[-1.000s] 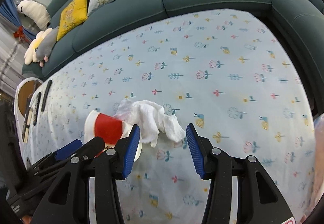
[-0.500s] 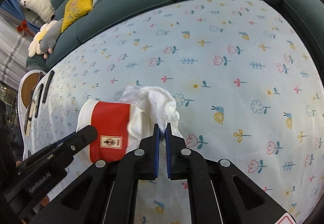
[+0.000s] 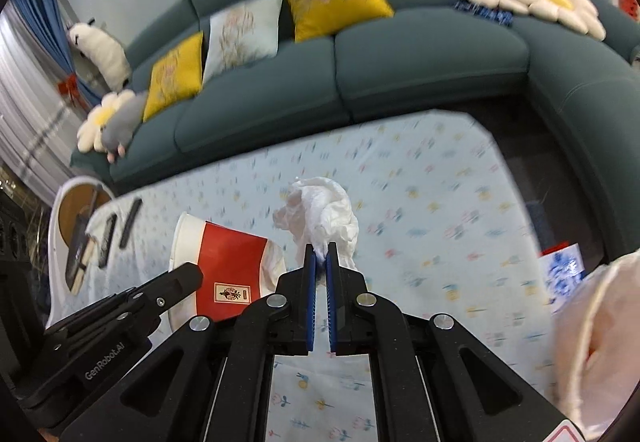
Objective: Collect trash
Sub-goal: 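Carry the cup and tissue over the bin with both tools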
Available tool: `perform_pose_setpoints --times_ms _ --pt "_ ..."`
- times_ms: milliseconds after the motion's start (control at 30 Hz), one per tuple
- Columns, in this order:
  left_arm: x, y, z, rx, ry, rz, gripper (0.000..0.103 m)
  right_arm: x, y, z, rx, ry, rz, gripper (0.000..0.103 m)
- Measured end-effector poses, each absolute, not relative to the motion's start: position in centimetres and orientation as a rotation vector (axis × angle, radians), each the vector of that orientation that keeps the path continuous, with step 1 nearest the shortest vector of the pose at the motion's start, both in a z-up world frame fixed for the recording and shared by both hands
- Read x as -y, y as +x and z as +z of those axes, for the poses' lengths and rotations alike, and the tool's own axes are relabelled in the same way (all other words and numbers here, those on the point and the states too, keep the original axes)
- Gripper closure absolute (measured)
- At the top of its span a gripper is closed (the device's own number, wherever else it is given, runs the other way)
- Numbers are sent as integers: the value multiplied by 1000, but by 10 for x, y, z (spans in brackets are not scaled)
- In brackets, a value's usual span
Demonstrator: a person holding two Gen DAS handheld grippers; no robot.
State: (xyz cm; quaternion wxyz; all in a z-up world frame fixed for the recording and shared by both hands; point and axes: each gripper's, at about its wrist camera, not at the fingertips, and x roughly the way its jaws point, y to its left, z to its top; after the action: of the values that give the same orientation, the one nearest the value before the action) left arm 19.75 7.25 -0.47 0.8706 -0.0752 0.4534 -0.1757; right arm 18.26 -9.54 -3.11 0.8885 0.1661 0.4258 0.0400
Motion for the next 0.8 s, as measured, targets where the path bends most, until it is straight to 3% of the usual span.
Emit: perform_pose_setpoints --times_ms 433,800 --pt "38 127 73 -827 -78 -538 100 204 85 56 -681 402 -28 98" --pt "130 70 86 -807 12 -672 100 287 9 70 -603 469 -143 98"
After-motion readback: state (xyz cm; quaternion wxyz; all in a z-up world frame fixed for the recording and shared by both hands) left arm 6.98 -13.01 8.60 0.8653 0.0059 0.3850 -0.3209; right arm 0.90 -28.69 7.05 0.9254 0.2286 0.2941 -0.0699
